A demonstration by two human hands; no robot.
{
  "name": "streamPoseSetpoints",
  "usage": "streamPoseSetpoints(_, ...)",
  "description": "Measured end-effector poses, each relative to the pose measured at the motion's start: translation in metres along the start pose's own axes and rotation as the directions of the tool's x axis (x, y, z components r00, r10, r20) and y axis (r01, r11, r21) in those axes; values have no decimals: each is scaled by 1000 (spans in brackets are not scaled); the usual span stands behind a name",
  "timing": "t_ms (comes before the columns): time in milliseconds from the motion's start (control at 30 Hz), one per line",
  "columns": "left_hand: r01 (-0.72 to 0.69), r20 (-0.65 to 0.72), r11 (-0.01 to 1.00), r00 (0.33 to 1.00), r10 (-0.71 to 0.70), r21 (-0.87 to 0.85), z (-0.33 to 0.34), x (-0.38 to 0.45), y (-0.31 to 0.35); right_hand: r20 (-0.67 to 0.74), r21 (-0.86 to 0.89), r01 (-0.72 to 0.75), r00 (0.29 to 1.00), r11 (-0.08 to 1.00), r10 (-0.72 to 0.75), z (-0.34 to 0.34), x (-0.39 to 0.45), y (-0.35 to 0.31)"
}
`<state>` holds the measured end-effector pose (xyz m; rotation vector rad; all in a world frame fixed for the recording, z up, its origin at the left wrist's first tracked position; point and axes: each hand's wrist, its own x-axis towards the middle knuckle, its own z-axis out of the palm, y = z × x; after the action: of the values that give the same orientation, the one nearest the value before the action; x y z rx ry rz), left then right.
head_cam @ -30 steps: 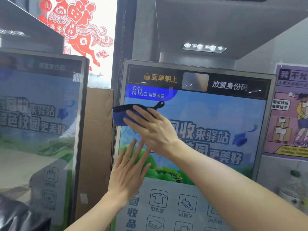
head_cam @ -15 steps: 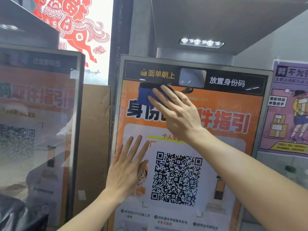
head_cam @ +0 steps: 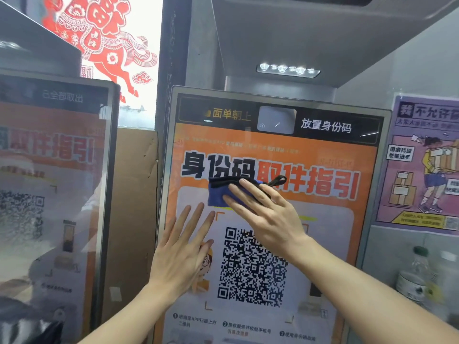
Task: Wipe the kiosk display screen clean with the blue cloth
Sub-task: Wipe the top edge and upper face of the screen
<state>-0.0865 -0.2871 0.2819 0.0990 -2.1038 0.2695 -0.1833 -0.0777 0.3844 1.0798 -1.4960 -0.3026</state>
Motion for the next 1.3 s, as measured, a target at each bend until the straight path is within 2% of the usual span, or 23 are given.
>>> streamPoseSetpoints(167, -5, -18, 1000, 1000, 5, -12, -8, 2, 4, -9, -33, 29, 1000, 999, -29, -5, 1, 29)
streamPoseSetpoints(333, 5, -22, 1000, 1000, -6, -26, -14, 4, 8, -81, -36, -192, 979, 981, 188, -10, 8, 59)
streamPoseSetpoints(433, 15, -34, 999, 999, -16, -28, -15, 4, 12, -93, -16, -219, 972, 976, 217, -7, 2, 53)
streamPoseSetpoints(700, 70, -26, 997, 997, -71, -37, -14, 11, 30, -33, -11, -116, 993, 993, 116, 2, -41, 21)
streamPoseSetpoints(900, 155, -38, 986, 987, -158, -55, -18, 21, 42, 28, -28, -43, 999, 999, 44, -2, -60, 39)
streamPoseSetpoints(1133, 126, 9, 990, 992, -126, -63, -30, 33, 55, -41, 2, -225, 973, 974, 225, -11, -58, 84)
streamPoseSetpoints(1300, 86, 38, 988, 996, -82, -127, -33, 44, 81, -6, 23, -258, 966, 966, 258, -9, -63, 72)
